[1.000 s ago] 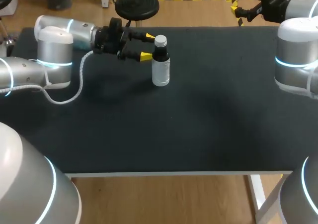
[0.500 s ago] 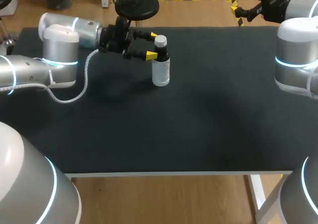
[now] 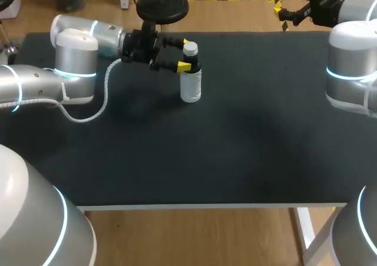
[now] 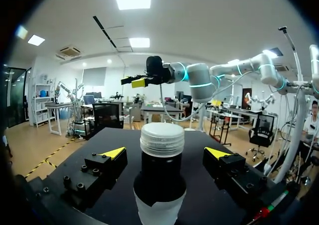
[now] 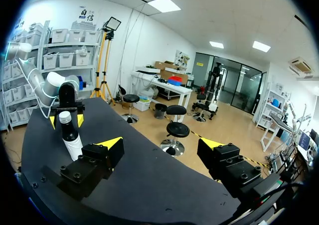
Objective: Unscrew the bottle cap
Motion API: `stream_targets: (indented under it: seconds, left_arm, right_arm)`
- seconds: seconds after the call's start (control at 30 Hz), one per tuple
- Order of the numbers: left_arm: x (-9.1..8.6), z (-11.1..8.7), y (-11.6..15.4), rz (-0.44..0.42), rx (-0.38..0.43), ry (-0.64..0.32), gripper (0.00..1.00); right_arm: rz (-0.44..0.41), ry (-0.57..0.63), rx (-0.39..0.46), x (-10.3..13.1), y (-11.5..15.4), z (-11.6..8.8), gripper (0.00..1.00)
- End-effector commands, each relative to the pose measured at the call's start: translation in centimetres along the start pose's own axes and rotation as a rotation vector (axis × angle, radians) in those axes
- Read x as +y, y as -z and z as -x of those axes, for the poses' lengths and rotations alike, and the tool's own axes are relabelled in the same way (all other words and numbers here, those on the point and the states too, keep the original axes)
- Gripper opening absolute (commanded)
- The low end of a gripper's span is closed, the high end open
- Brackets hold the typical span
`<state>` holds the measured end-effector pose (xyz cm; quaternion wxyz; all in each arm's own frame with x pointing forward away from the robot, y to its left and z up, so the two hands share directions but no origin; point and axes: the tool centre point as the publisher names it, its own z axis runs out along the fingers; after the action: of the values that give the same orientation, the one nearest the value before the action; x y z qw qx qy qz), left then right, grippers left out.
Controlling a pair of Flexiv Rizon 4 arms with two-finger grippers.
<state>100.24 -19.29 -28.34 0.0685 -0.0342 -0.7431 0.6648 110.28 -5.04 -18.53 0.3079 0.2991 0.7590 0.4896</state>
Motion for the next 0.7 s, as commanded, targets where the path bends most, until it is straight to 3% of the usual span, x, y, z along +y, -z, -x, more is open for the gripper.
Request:
stream_targets:
  seconds: [0.03,0.7]
  left_arm:
    - [0.1,0.1,-0.2,0.003,0.002,0.002,1.0]
    - [0.4,0.1,-1.3,0.016,0.026,0.009,1.0]
  right_arm:
    - [0.0,0.0,0.002,0.0,0.0,0.1,1.0]
    - [0.0,0.0,0.002,0.0,0.0,0.1,1.0]
